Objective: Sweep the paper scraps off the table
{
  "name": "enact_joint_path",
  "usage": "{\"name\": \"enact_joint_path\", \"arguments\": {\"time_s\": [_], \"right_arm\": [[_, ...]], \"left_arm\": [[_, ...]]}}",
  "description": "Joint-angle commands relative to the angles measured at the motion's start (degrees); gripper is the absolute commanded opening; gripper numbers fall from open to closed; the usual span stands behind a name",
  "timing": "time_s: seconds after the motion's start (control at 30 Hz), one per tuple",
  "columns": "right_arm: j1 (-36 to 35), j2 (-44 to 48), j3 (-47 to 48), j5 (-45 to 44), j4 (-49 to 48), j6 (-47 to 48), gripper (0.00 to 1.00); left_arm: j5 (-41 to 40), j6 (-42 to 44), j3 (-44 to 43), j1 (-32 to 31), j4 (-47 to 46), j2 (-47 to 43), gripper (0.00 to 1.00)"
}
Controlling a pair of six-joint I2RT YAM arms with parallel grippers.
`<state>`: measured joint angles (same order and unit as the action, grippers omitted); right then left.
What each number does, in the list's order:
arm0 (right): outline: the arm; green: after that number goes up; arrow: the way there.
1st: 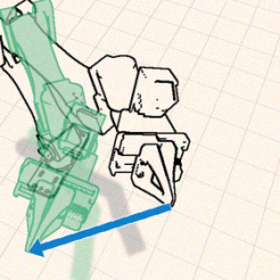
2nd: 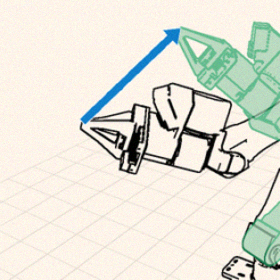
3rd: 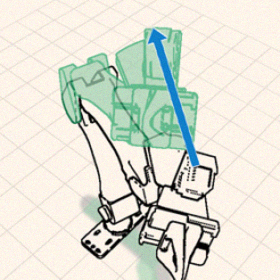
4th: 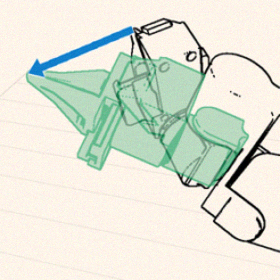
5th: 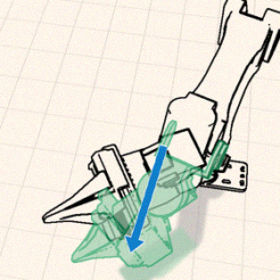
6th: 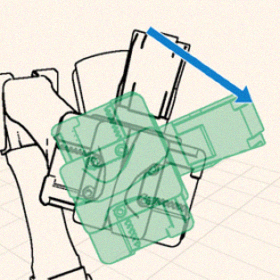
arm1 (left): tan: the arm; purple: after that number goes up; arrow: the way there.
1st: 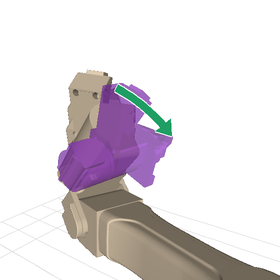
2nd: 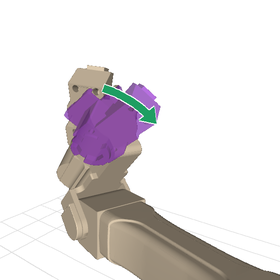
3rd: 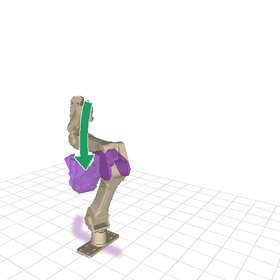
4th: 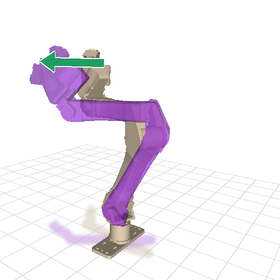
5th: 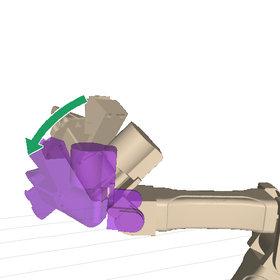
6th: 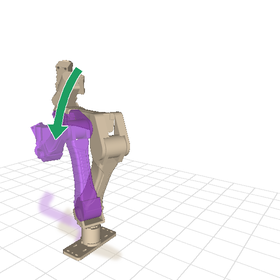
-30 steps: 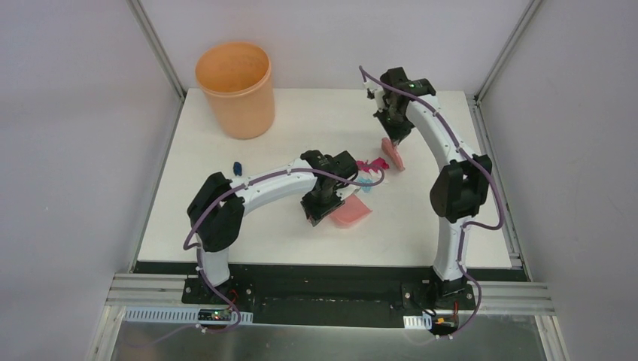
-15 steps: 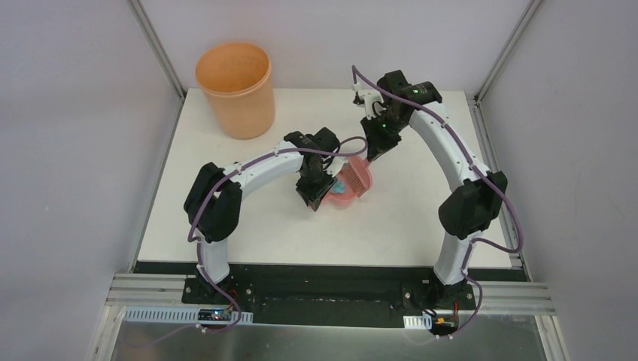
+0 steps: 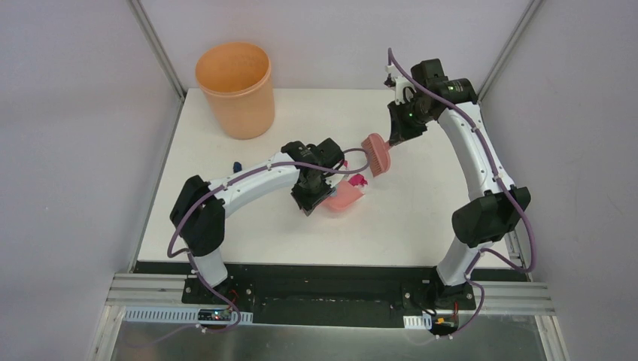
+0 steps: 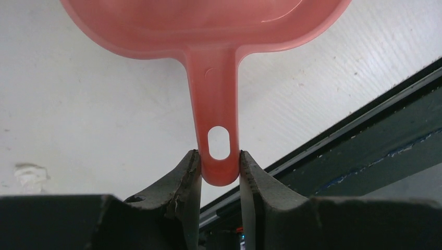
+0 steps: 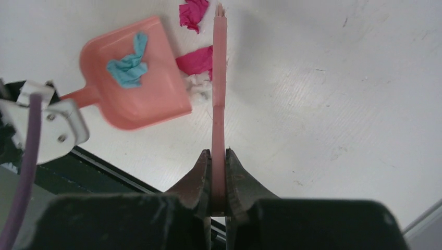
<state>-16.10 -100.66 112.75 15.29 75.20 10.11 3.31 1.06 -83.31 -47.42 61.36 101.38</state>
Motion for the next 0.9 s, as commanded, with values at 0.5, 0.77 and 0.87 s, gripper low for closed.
{"name": "enact_joint_path", "arguments": {"time_s": [0.5, 0.77, 0.87], "right_arm": [[-9.06, -5.33, -6.18, -12.39, -6.91, 0.35, 0.0], [-9.52, -3.52, -8.72, 10.14, -4.35, -1.31, 0.0], [-9.4, -0.51, -8.74, 12.83, -4.65, -1.97, 0.0]], "left_arm": [[-4.24, -1.98, 2.8, -5.79, 7.27, -2.32, 0.0], [-1.95, -1.59, -0.79, -5.82, 5.35, 4.86, 0.0], [-1.74, -1.59, -0.24, -5.79, 4.53, 4.63, 0.0]]}}
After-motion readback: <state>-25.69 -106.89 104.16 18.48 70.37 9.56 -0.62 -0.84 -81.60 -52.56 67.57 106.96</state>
